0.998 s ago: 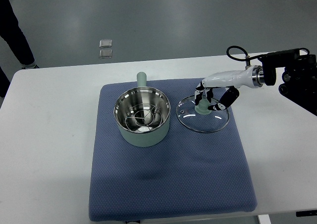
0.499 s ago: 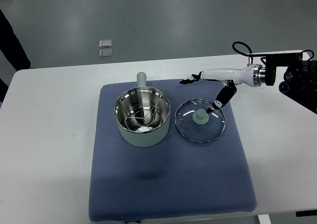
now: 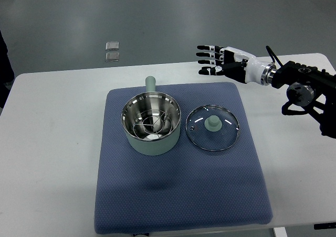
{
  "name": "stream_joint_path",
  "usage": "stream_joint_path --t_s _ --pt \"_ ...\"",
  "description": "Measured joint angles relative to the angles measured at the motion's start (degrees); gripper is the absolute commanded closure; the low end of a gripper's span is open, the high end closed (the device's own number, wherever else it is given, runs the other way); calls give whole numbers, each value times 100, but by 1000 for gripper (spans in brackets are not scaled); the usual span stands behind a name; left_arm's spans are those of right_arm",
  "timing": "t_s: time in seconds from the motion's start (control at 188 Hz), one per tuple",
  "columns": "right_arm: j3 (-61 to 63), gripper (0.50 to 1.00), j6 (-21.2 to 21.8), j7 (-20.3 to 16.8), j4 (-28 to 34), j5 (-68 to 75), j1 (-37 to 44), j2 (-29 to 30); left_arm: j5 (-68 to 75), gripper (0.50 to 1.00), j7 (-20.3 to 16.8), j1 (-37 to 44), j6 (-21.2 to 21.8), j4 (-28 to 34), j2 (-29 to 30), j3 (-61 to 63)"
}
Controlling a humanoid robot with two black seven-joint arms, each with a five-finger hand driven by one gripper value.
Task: Open lid and place right of pot
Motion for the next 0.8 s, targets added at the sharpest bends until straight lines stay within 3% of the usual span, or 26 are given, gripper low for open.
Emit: stream_joint_path --t_s 0.08,0.18,0.801 --pt "-2 579 -38 -367 -144 858 -50 206 0 500 0 -1 0 0 0 0" --pt "-2 576 -50 -551 -384 1436 -131 419 0 500 0 -1 0 0 0 0" --pt "32 570 67 -521 -544 1573 -302 603 0 500 0 -1 0 0 0 0"
